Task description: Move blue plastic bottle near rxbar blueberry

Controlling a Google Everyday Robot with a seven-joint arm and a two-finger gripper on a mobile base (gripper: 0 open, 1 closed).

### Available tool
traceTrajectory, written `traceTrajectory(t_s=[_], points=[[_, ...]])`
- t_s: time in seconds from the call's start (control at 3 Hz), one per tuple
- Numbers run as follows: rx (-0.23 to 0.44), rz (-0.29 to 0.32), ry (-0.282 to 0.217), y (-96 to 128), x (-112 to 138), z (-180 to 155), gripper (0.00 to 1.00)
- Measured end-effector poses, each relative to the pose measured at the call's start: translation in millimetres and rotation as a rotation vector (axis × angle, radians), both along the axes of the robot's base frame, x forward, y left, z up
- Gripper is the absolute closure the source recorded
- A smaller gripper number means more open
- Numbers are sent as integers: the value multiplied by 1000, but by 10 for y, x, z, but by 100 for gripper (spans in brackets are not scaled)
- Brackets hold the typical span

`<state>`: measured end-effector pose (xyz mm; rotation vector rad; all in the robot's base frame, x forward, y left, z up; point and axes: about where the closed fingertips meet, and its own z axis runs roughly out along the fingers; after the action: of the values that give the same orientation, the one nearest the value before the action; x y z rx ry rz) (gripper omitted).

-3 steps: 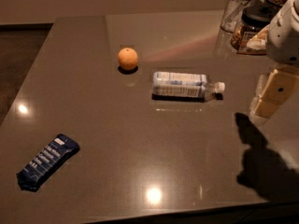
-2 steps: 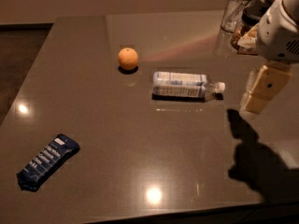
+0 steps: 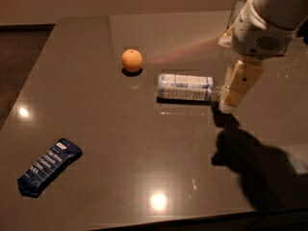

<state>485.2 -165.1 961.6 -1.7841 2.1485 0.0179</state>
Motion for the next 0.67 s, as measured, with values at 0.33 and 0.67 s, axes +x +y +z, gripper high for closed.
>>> traceTrajectory(t_s=[0.33, 0.67], points=[[17, 32, 16, 191, 164, -129, 0], [25, 63, 32, 337, 312, -296, 0]])
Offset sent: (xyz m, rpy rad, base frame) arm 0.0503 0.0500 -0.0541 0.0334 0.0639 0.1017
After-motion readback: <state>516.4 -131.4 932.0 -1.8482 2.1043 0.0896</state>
